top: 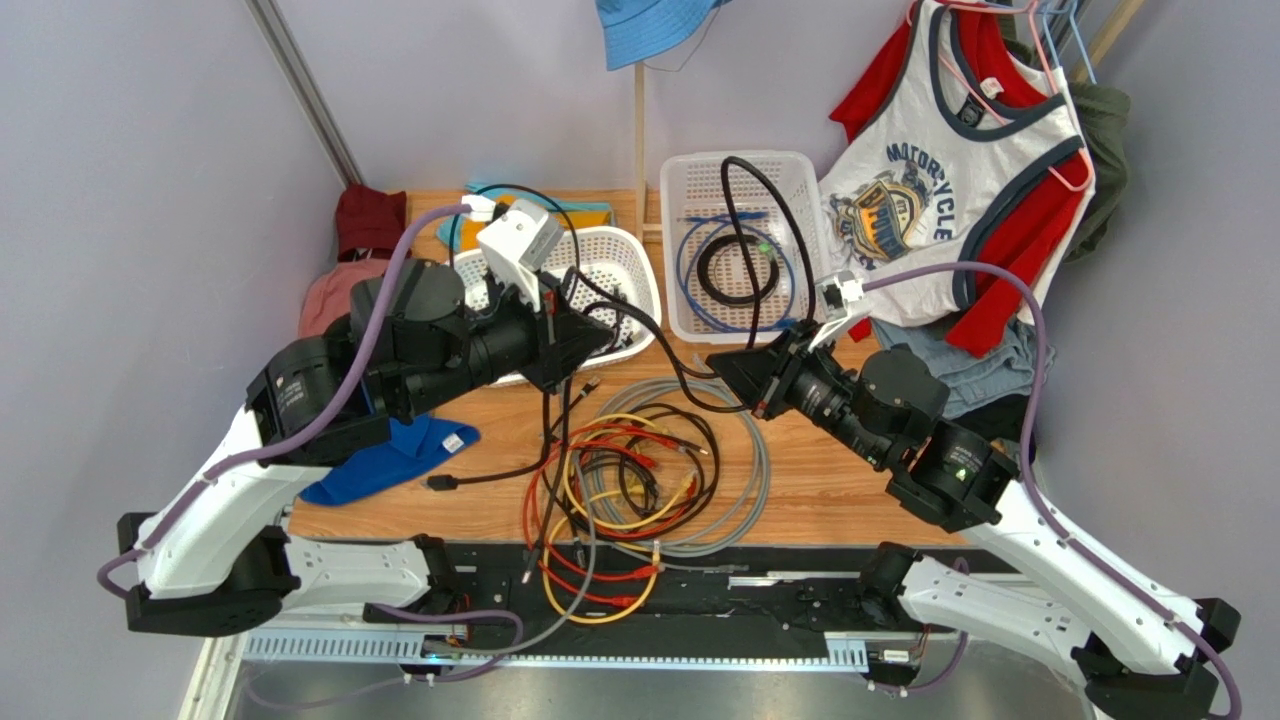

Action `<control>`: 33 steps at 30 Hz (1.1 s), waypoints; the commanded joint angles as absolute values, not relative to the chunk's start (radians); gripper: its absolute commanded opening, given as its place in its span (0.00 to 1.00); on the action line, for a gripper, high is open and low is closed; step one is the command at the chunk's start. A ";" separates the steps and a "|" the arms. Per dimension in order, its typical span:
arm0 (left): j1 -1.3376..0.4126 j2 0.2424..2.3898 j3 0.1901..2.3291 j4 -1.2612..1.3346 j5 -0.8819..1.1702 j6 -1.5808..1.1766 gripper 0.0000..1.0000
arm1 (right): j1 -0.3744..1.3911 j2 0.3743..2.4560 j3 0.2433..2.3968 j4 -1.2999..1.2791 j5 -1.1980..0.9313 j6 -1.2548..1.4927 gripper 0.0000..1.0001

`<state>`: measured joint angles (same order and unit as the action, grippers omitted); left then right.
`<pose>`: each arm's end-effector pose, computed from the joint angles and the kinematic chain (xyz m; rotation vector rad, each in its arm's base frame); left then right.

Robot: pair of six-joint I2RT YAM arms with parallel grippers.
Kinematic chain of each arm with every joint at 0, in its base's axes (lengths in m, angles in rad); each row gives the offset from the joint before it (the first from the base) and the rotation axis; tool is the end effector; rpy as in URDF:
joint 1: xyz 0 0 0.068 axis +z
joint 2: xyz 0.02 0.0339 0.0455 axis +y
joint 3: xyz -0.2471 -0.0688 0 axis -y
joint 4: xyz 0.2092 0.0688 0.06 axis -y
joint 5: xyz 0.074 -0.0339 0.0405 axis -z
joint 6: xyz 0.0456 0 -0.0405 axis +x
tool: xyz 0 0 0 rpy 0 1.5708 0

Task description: Untangle the cables

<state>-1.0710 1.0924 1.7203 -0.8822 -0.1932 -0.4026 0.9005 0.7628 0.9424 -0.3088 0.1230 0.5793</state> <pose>0.0821 -0.1320 0.4744 0.4893 1.8439 -0.8519 0.1005 0.1178 0.3653 -0.1917 1.7921 0.9841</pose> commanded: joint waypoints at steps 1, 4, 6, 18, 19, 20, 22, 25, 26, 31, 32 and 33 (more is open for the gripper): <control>-1.062 1.150 1.877 -0.772 -0.248 -0.338 0.00 | 0.904 0.791 1.002 -0.353 0.045 0.508 0.00; -1.054 1.203 1.930 -0.790 -0.325 -0.266 0.00 | 0.904 0.851 1.048 -0.347 0.046 0.485 0.00; -1.025 1.235 1.959 -0.807 -0.351 -0.258 0.00 | 0.905 0.896 1.095 -0.347 0.045 0.466 0.00; -0.441 1.344 1.796 -0.672 -0.091 -0.497 0.00 | 0.770 1.478 1.425 -0.275 -0.084 0.445 0.00; -0.378 1.364 1.757 -0.642 -0.078 -0.515 0.00 | 0.761 1.511 1.451 -0.264 -0.089 0.443 0.00; -0.352 1.376 1.740 -0.614 -0.077 -0.523 0.00 | 0.743 1.579 1.466 -0.241 -0.090 0.445 0.00; -0.290 1.413 1.680 -0.507 -0.078 -0.526 0.00 | 0.726 1.641 1.497 -0.210 -0.115 0.457 0.00; -0.236 1.463 1.593 -0.318 -0.063 -0.502 0.00 | 0.704 1.768 1.551 -0.144 -0.166 0.468 0.00; -0.227 1.476 1.576 -0.273 -0.069 -0.494 0.00 | 0.704 1.794 1.566 -0.120 -0.169 0.457 0.00; -0.195 1.618 1.604 -0.089 -0.087 -0.431 0.00 | 0.698 1.987 1.719 -0.129 -0.184 0.422 0.00; -0.192 1.644 1.629 -0.089 -0.086 -0.425 0.00 | 0.698 2.018 1.786 -0.161 -0.190 0.416 0.00; -0.186 1.670 1.652 -0.094 -0.087 -0.410 0.00 | 0.698 2.043 1.814 -0.179 -0.198 0.402 0.00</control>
<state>-0.2119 1.6108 1.5387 -0.3656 -0.0689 -0.4553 0.6861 1.9591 1.6604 -0.1246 -0.1127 0.4721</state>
